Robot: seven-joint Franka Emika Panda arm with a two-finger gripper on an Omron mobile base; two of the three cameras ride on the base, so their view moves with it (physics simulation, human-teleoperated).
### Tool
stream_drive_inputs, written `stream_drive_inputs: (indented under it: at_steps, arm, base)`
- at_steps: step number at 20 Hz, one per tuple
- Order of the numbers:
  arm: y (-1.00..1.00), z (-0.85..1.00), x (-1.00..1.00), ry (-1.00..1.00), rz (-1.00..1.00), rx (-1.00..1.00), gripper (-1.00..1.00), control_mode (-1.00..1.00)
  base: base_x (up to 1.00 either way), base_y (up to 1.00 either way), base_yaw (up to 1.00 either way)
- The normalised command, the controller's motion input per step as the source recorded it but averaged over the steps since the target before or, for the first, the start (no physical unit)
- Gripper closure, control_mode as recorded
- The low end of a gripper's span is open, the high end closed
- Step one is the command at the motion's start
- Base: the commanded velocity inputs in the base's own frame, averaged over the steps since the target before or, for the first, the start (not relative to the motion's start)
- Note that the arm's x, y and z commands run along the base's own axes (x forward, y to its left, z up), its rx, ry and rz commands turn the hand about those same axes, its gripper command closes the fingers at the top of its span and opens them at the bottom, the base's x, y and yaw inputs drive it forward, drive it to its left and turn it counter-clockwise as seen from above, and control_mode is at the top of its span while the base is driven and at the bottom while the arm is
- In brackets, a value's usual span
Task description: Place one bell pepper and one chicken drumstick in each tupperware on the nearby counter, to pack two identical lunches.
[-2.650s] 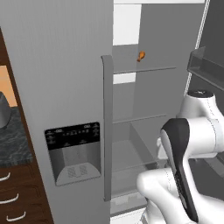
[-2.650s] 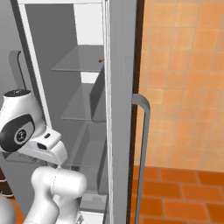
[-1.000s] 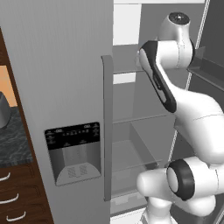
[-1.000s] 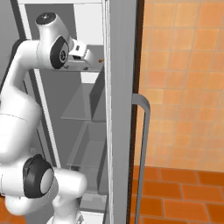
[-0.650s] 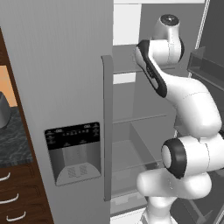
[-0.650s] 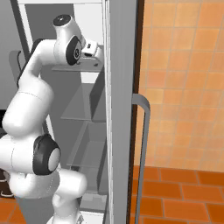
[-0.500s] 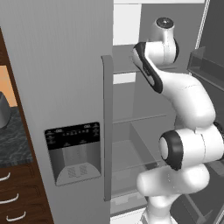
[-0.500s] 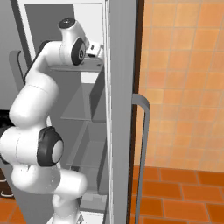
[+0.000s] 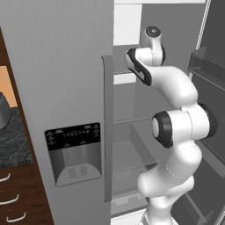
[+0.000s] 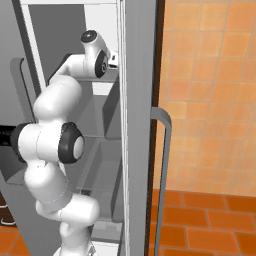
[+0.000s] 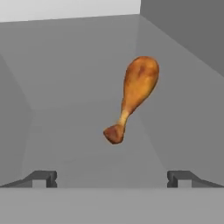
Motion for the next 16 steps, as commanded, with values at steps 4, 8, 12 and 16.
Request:
stream_drive_inputs:
  at_steps: [4, 8, 12, 16]
  arm:
    - [0.00, 0.24, 1.00, 0.03, 0.01, 0.00, -1.00, -1.00]
    - [-0.15, 0.04, 0.92, 0.03, 0.00, 0.00, -1.00, -1.00]
    - [-0.46, -0.06, 0.22, 0.00, -0.03, 0.03, -1.00, -1.00]
    - [-0.29, -0.03, 0.02, 0.00, -0.01, 0.03, -1.00, -1.00]
  base:
    - [0.00, 0.00, 0.00]
    - [0.00, 0.00, 0.00]
    - [0.00, 0.00, 0.00]
    - [0.00, 0.00, 0.00]
